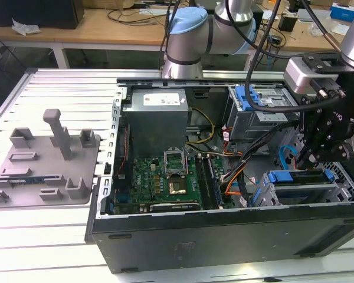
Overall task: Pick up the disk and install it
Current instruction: 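Insert the second disk wire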
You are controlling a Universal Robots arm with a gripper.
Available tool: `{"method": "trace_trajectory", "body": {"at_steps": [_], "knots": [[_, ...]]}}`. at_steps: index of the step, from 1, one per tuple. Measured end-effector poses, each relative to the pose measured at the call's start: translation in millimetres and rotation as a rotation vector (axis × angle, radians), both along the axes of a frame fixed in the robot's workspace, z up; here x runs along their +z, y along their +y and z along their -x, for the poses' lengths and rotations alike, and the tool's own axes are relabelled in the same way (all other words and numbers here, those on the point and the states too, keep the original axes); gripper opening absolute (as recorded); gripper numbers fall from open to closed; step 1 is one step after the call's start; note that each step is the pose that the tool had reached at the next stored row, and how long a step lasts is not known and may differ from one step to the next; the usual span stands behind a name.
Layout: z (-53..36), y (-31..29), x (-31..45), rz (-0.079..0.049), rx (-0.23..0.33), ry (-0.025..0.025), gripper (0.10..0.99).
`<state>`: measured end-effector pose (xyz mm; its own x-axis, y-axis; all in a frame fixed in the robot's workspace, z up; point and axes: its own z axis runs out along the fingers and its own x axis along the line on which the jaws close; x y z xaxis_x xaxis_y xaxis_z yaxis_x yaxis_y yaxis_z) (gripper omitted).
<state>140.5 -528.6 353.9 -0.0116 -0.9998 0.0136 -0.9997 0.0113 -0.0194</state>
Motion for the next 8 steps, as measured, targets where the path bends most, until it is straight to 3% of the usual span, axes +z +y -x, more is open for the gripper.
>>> {"method": "trace_trajectory", "body": {"at_steps": [2, 8], "knots": [[0.0, -0.5, -0.2, -0.016, 0.0, -0.0005, 0.161], [0.0, -1.8, -0.6, -0.02, 0.0, -0.0005, 0.161]]}}
